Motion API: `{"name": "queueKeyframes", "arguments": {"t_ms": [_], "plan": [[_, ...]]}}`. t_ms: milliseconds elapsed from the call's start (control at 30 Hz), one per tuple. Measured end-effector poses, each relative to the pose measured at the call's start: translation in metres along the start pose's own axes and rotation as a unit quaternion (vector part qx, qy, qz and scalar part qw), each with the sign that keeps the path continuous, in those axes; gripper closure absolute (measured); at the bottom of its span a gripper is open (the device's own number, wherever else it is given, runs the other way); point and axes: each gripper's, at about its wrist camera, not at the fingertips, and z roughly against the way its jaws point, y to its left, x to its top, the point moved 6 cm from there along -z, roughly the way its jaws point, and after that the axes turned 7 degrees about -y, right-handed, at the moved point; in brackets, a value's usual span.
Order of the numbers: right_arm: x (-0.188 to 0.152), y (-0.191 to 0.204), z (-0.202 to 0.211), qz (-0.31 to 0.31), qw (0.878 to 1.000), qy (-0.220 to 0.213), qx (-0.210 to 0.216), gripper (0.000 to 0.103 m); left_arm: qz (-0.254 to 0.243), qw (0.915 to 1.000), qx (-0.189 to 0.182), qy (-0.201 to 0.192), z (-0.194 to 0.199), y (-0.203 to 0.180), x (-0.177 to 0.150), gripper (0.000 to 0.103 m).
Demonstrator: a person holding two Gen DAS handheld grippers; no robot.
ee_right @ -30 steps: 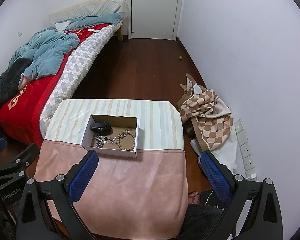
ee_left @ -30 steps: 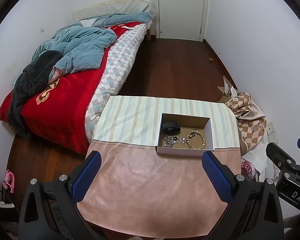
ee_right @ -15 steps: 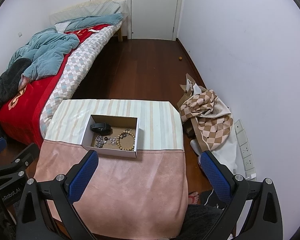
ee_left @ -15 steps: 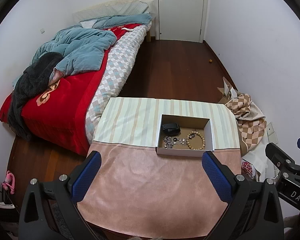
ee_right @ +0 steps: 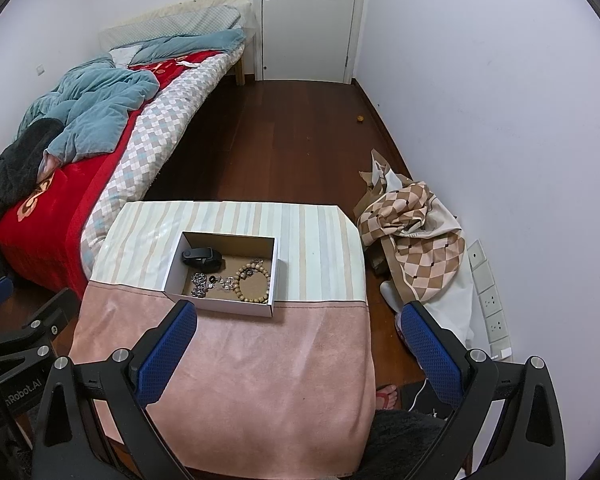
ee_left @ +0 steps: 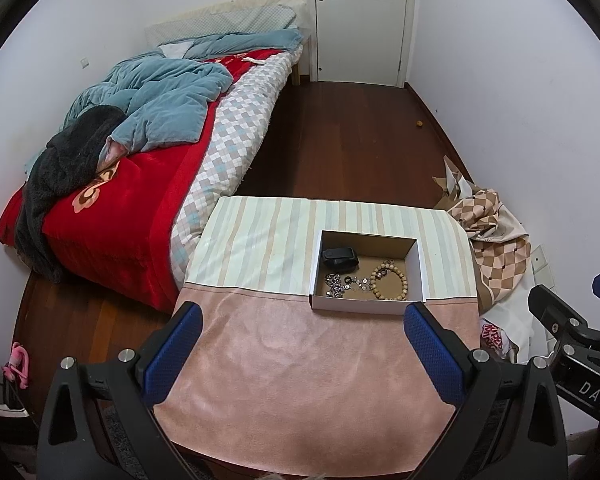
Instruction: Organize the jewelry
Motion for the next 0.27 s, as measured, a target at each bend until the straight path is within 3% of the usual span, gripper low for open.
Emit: {"name": "queueKeyframes", "arguments": {"t_ms": [267], "plan": [[0.0,0.0005,0.0006,-0.001,1.0,0.0,0.001,0.0,-0.002,1.0,-0.001,-0.004,0.0027,-0.0026,0.0024,0.0]]}}
